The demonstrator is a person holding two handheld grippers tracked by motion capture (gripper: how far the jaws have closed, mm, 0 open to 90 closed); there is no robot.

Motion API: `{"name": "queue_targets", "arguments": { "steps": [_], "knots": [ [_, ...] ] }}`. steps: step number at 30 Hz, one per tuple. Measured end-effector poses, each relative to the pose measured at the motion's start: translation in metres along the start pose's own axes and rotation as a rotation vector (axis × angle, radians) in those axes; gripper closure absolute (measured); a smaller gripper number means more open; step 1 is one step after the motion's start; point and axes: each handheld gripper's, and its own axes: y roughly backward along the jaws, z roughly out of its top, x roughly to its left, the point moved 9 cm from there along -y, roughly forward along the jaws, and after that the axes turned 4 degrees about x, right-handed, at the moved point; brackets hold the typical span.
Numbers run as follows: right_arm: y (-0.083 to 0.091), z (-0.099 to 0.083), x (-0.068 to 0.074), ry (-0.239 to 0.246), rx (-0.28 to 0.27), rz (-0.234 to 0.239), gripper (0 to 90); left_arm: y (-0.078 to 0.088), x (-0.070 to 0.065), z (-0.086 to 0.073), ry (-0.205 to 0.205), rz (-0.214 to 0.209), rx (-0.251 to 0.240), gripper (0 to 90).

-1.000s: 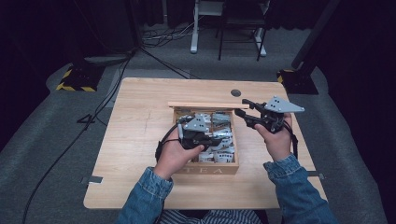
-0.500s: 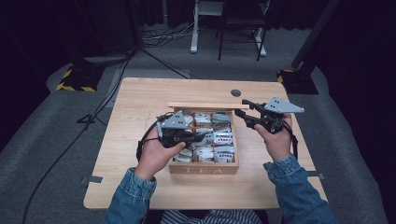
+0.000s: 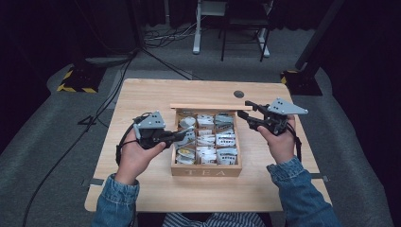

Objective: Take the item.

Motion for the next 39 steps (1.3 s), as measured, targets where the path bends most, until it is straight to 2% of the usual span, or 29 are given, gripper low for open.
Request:
{"name": "queue_targets", "arguments": {
  "steps": [2,6,10,13,18,22,25,28,30,31,34,35,39],
  "knots": [
    [0.000,0.000,0.000,0.000,0.000,-0.001,52.7,0.003,0.003,-0.003,0.006,0.010,-0.001,89.5],
    [0.000,-0.001,0.001,0.000,0.002,-0.001,52.7,0.017,0.016,-0.020,0.011,0.067,0.024,89.4],
    [0.000,-0.001,0.001,0.001,0.001,-0.001,52.8,0.025,0.019,-0.028,0.020,0.080,0.013,89.4],
    [-0.002,-0.002,0.003,0.000,0.006,0.002,52.7,0.033,0.023,-0.038,0.049,0.080,-0.005,89.4],
    [-0.002,-0.002,0.003,0.002,0.008,0.003,52.5,0.039,0.026,-0.047,0.047,0.082,-0.009,89.4],
    [-0.002,-0.002,0.002,0.002,0.009,0.005,52.5,0.042,0.027,-0.048,0.041,0.081,-0.007,89.4],
    [-0.001,-0.003,0.002,0.002,0.009,0.005,52.5,0.042,0.031,-0.057,0.035,0.083,0.026,89.4],
    [0.000,-0.003,0.002,0.000,0.009,0.001,52.6,0.043,0.037,-0.064,0.058,0.076,0.031,89.3],
    [0.001,-0.002,0.002,-0.001,0.007,0.001,52.5,0.043,0.039,-0.066,0.057,0.073,0.034,89.4],
    [0.001,-0.002,0.001,0.001,0.004,0.001,52.5,0.042,0.042,-0.072,0.072,0.068,0.040,89.4],
    [0.001,-0.002,0.001,0.000,0.004,0.001,52.6,0.040,0.046,-0.078,0.079,0.066,0.050,89.3],
    [0.001,-0.002,0.001,0.001,0.003,0.001,52.6,0.036,0.049,-0.083,0.088,0.048,0.054,89.3],
    [0.001,-0.002,0.001,0.001,0.004,0.000,52.6,0.028,0.056,-0.093,0.107,0.025,0.056,89.2]
  ]
}}
